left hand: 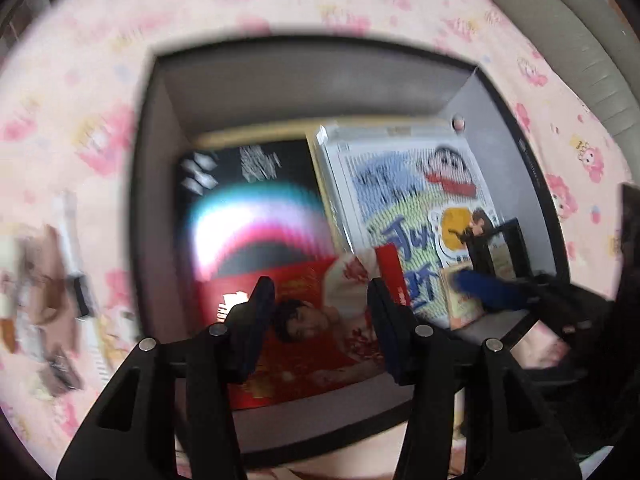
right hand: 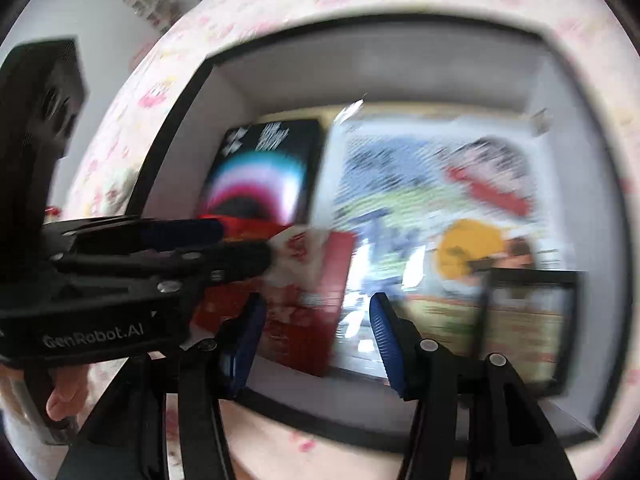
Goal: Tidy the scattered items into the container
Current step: 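Lower the red packet in front of the Smart Devil box and push it down, then open the left gripper and withdraw it from the box, then move the left gripper to the white hand-cream tube on the bed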
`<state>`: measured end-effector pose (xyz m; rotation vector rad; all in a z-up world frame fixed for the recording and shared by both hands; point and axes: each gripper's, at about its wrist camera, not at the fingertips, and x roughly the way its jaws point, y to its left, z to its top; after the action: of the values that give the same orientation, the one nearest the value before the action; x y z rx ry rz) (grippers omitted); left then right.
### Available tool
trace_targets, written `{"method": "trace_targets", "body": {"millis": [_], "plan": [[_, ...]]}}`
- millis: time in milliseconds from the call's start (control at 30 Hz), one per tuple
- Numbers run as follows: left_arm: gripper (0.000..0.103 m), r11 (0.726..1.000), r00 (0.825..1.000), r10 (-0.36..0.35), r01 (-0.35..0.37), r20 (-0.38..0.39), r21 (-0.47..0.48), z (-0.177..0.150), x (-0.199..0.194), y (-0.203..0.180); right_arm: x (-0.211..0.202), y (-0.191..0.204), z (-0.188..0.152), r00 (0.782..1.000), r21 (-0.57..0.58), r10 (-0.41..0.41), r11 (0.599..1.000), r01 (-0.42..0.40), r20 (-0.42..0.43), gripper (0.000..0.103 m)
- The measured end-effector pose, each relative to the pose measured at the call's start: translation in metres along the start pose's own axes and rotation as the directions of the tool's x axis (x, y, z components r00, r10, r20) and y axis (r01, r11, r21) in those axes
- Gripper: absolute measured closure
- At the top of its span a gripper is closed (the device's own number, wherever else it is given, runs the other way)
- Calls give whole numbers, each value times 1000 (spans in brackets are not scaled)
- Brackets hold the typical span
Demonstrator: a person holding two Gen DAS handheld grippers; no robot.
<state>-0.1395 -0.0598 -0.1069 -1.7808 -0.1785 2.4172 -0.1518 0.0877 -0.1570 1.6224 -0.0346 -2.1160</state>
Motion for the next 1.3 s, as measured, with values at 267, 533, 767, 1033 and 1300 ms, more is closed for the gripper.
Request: {"method": "trace_targets", "body": {"millis": [267, 533, 767, 1033, 1300], "plan": [[40, 999, 961, 23, -31, 274, 28, -21, -62, -49, -68, 6, -13, 917, 88, -302, 953, 289, 260, 50], [39, 996, 936, -36, 5, 350, 90, -56, -100, -67, -123, 10, -45, 905, 152, -227, 971, 183, 361, 48], [36, 995, 922, -75, 43, 380, 94, -83, -122, -56, -161, 39, -68, 880, 124, -217, 976, 181, 423, 43], [35, 1000, 921, -16, 12, 389, 14, -111, -137, -5, -153, 92, -68, 895, 18, -164, 985, 172, 416, 43], [35, 984, 920, 77, -8, 384, -178, -149, -142, 90, -104, 173, -43, 943, -170, -38, 980, 99, 331, 43]]}}
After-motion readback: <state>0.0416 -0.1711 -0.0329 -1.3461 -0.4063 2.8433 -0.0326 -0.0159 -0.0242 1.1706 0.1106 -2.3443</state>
